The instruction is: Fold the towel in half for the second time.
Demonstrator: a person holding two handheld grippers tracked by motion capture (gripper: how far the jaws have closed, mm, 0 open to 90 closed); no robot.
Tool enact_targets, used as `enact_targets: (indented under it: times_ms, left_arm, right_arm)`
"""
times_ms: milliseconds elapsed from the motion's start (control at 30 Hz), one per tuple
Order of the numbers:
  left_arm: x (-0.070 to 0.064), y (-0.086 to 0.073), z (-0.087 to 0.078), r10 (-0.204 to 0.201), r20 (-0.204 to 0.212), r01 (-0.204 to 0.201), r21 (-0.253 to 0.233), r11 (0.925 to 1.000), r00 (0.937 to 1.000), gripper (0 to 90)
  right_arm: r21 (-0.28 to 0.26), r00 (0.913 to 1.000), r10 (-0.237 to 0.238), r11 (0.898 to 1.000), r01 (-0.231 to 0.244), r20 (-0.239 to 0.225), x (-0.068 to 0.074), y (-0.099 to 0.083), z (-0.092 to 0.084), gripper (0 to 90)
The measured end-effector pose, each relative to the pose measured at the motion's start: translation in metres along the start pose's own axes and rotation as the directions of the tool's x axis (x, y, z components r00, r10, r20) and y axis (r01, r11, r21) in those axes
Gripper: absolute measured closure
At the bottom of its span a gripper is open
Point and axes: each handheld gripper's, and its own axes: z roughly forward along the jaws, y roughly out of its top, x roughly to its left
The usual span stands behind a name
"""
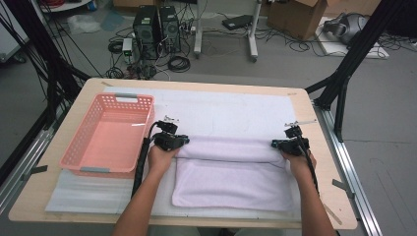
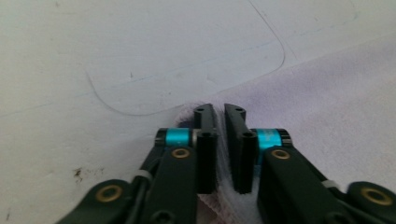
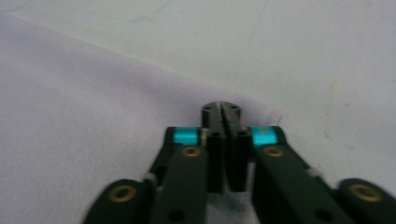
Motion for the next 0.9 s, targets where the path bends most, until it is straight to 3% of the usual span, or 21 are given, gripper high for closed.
enact_targets:
  times_ms: [267,333,400,467,500,567,700,733,800,833,900]
  left_arm:
    - [-0.004,-0.003,-0.028,0.011,0.051,-0.005,-0.116,0.9932,0.9986,85.8]
    - [-0.006,-0.005,-0.032,0.029,0.058,-0.022,-0.122,0.9923,0.9979,85.8]
    - [-0.008,-0.006,-0.032,0.052,0.04,-0.048,-0.109,0.9929,0.9978,85.7]
    - [-0.007,-0.006,-0.029,0.037,0.039,-0.033,-0.111,0.9933,0.9985,85.7]
    - [-0.007,-0.006,-0.028,0.037,0.037,-0.033,-0.111,0.9933,0.9986,85.7]
    - [-0.006,-0.006,-0.025,0.031,0.032,-0.027,-0.11,0.9936,0.999,85.7]
    - [-0.002,-0.007,-0.02,0.014,0.018,-0.012,-0.106,0.9943,0.9997,85.0]
    - [-0.002,-0.006,-0.019,0.009,-0.004,-0.01,-0.109,0.994,0.9999,81.3]
    - [0.001,-0.006,-0.015,-0.038,-0.036,0.033,-0.116,0.9927,0.9986,56.9]
    - [0.003,-0.005,-0.012,-0.05,-0.044,0.045,-0.108,0.9931,0.9978,50.5]
    - [0.004,-0.005,-0.006,-0.049,-0.04,0.045,-0.093,0.9947,0.998,46.9]
  right_arm:
    - [-0.117,0.9994,-0.033,0.993,0.031,-0.012,0.0,-0.005,-0.027,89.3]
    - [-0.127,0.9991,-0.039,0.991,0.037,-0.015,0.0,-0.008,-0.033,89.3]
    - [-0.113,0.9991,-0.042,0.993,0.041,-0.009,-0.002,-0.011,-0.032,88.7]
    - [-0.112,1.0,-0.003,0.994,0.003,0.006,-0.005,-0.011,-0.029,65.2]
    - [-0.119,0.9996,0.026,0.993,-0.025,0.01,-0.007,-0.011,-0.027,60.7]
    - [-0.123,0.9992,0.039,0.992,-0.037,0.014,-0.007,-0.009,-0.023,56.5]
    - [-0.058,0.9982,0.041,0.998,-0.039,0.044,-0.009,-0.007,-0.004,50.0]
    - [-0.045,0.9977,0.042,0.998,-0.04,0.053,-0.01,-0.007,0.001,49.0]
    - [-0.064,0.9964,0.06,0.996,-0.056,0.06,-0.009,-0.006,0.004,48.9]
    - [-0.063,0.9969,0.05,0.997,-0.046,0.06,-0.008,-0.005,0.006,50.3]
    - [-0.053,0.9951,0.004,0.999,0.001,0.099,-0.004,-0.004,0.007,55.7]
